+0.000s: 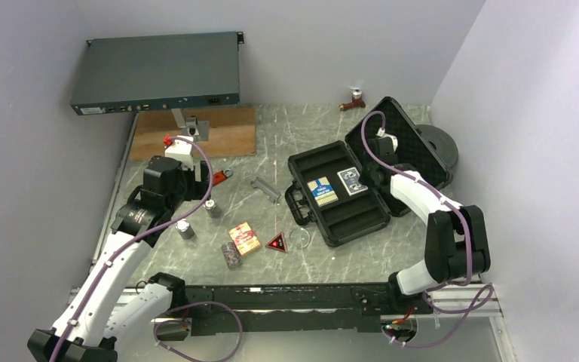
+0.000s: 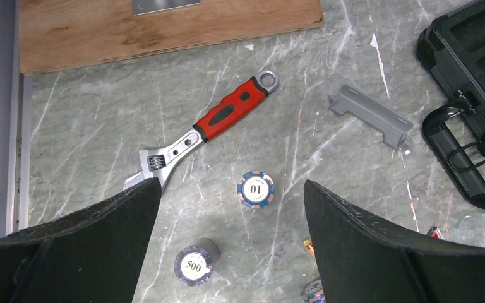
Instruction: Pack up texas hold em set
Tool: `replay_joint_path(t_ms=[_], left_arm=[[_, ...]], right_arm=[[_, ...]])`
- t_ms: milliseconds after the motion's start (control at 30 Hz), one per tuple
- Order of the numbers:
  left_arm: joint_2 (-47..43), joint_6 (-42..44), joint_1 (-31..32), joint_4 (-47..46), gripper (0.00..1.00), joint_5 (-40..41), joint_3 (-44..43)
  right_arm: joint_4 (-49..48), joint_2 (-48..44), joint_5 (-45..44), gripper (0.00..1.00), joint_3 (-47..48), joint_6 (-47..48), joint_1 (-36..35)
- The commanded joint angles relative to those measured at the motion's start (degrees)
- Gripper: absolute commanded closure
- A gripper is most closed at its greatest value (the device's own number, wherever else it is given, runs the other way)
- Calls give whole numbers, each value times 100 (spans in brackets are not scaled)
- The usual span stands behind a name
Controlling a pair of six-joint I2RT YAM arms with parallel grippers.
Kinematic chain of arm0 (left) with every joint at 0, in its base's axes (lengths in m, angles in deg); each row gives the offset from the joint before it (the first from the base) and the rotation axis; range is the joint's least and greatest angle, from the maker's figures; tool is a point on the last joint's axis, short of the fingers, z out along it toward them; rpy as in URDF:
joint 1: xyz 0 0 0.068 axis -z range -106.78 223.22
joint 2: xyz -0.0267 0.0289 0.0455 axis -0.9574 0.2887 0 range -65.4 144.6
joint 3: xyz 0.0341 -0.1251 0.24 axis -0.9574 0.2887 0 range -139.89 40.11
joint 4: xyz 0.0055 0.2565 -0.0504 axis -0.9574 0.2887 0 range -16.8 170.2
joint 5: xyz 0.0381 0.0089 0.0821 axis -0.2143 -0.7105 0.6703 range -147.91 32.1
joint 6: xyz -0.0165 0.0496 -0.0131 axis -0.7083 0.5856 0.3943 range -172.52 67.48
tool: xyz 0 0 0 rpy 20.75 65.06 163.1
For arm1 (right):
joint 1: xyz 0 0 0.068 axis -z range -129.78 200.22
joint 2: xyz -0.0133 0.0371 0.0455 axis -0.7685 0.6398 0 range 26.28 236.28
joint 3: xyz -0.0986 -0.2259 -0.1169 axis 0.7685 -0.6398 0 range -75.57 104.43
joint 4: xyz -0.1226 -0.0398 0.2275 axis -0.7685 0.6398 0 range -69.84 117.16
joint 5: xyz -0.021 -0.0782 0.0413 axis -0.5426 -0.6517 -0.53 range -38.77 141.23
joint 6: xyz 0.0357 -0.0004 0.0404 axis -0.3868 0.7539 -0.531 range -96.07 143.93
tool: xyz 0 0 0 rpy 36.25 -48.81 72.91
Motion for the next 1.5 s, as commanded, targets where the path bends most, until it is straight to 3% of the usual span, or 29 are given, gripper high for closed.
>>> replay_joint_path(t_ms=[0, 167, 700, 933, 1100, 1300, 1467], left_arm=[[4, 12, 20, -93, 10, -14, -142], [43, 15, 20, -93, 10, 35, -133], [177, 24, 23, -69, 10, 105, -133], [307, 33, 24, -60, 10, 195, -129], [507, -30, 24, 72, 10, 114, -206], [917, -210, 24, 326, 8, -699, -298], [1688, -161, 24, 766, 14, -939, -320]], right_arm=[[221, -388, 240, 86, 400, 42, -288], [-34, -343, 378, 69, 459, 60, -591], [-273, 395, 108, 72, -192, 10, -590], [-34, -268, 142, 69, 178, 149, -723], [-10, -777, 197, 53, 505, 296, -797], [84, -1060, 264, 45, 729, 404, -798], [-62, -1304, 313, 41, 524, 421, -800]])
